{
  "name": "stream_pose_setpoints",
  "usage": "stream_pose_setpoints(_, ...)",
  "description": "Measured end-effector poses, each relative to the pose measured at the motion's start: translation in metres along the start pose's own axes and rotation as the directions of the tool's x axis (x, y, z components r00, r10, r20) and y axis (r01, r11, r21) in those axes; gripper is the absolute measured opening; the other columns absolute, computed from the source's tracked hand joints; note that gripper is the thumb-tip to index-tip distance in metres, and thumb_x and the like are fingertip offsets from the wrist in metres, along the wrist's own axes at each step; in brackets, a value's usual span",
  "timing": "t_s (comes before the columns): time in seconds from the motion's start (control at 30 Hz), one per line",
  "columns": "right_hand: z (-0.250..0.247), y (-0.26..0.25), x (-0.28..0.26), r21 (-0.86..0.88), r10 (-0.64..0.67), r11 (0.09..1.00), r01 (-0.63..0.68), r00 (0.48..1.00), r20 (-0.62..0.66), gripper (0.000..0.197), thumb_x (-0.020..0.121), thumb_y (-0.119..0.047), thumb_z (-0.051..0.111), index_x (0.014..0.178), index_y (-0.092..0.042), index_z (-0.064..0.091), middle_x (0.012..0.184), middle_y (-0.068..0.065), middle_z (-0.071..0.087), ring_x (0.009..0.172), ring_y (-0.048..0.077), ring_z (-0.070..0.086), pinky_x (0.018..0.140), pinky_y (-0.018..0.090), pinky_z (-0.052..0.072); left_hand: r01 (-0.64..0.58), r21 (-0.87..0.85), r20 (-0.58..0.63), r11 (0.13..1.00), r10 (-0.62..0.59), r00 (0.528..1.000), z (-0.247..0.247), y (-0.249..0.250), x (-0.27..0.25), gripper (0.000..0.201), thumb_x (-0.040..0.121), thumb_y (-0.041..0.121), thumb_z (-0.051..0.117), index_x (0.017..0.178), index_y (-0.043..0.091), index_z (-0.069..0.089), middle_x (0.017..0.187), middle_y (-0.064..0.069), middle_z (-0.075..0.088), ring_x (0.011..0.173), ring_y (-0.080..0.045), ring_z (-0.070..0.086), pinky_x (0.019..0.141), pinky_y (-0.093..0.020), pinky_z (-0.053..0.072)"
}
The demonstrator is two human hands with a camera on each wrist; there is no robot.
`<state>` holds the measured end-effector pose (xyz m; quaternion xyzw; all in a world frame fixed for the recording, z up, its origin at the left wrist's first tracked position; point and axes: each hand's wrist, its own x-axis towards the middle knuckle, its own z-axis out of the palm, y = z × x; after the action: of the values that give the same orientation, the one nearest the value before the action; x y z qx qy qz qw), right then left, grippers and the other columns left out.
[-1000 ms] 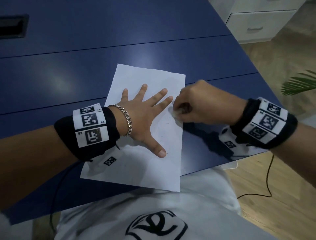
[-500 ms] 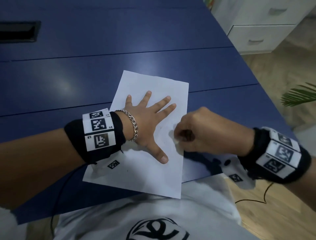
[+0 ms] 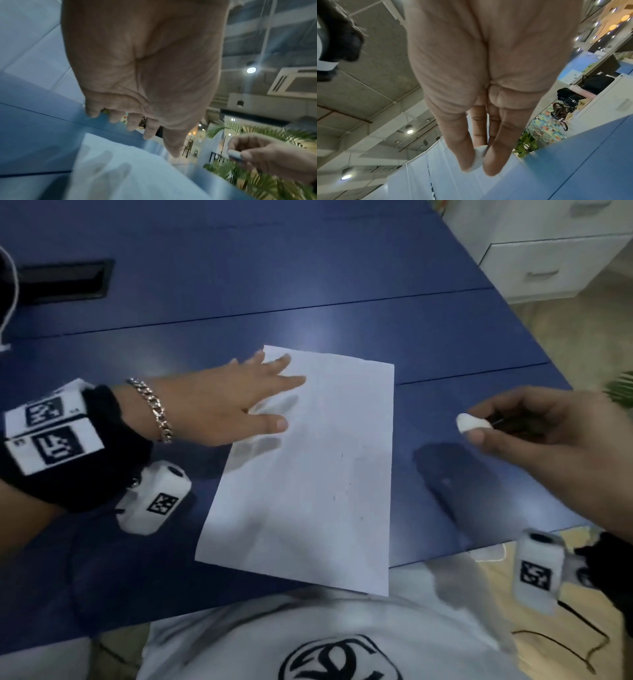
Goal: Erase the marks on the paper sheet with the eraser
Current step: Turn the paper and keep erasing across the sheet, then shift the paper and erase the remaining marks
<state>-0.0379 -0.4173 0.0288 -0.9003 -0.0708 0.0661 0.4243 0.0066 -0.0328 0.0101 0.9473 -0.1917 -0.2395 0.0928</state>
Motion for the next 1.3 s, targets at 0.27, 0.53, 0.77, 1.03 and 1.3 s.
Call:
stream_pose_setpoints(0.27, 0.07, -0.021, -0.033, -0.236, -0.1, 0.952, 0.197, 0.924, 0.368, 0.017, 0.088, -0.04, 0.076, 0.104, -0.045, 0.073, 0.094, -0.025, 0.069, 0.087, -0.003, 0.069, 0.072, 0.014, 0.055, 0.022, 0.064, 0.15, 0.998, -0.031, 0.988, 0.042, -0.022, -0.028, 0.088, 0.106, 0.046, 0.052, 0.163, 0.047, -0.016, 0.171, 0.022, -0.024, 0.158, -0.015, -0.027, 0.129, -0.053, -0.013)
stream_pose_setpoints(0.53, 0.089, -0.009, -0.027, -0.422, -0.079, 0.855, 0.302, 0.879, 0.47, 0.005, 0.095, -0.032, 0.071, 0.096, -0.036, 0.07, 0.093, -0.018, 0.063, 0.082, 0.002, 0.062, 0.066, 0.015, 0.048, 0.069, 0.095, 0.038, 0.993, -0.073, 0.997, 0.06, -0.019, -0.036, 0.09, 0.095, 0.082, 0.027, 0.163, 0.045, -0.019, 0.172, 0.022, -0.021, 0.162, -0.016, -0.018, 0.13, -0.055, -0.01)
stream_pose_setpoints(0.77, 0.06, 0.008, 0.018, -0.524, -0.097, 0.809, 0.266, 0.94, 0.327, 0.011, 0.091, -0.022, 0.076, 0.1, -0.027, 0.077, 0.09, -0.015, 0.066, 0.078, 0.004, 0.062, 0.073, 0.034, 0.057, 0.16, 0.283, 0.048, 0.946, -0.181, 0.982, 0.066, 0.011, -0.058, 0.108, 0.07, 0.093, -0.006, 0.166, 0.042, -0.01, 0.175, 0.006, 0.01, 0.16, -0.021, 0.016, 0.13, -0.044, 0.002)
stream_pose_setpoints(1.03, 0.054, -0.005, 0.05, -0.556, -0.178, 0.766, 0.322, 0.938, 0.298, 0.011, 0.095, -0.022, 0.072, 0.105, -0.021, 0.077, 0.092, -0.007, 0.065, 0.081, 0.012, 0.063, 0.078, 0.035, 0.058, 0.088, 0.328, 0.032, 0.94, -0.105, 0.994, 0.051, 0.062, -0.064, 0.093, 0.084, 0.086, 0.017, 0.165, 0.042, 0.01, 0.131, 0.017, 0.05, 0.118, -0.013, 0.052, 0.105, -0.032, 0.035)
stream_pose_setpoints(1.3, 0.086, -0.029, 0.039, -0.526, -0.182, 0.743, 0.413, 0.882, 0.435, 0.01, 0.094, -0.023, 0.065, 0.097, -0.02, 0.074, 0.089, -0.005, 0.064, 0.083, 0.017, 0.061, 0.079, 0.04, 0.056, -0.043, 0.181, 0.104, 0.983, 0.024, 0.994, 0.054, 0.051, 0.016, 0.127, 0.068, 0.097, 0.057, 0.162, 0.053, -0.017, 0.172, 0.01, -0.029, 0.161, -0.038, -0.016, 0.127, -0.066, 0.003)
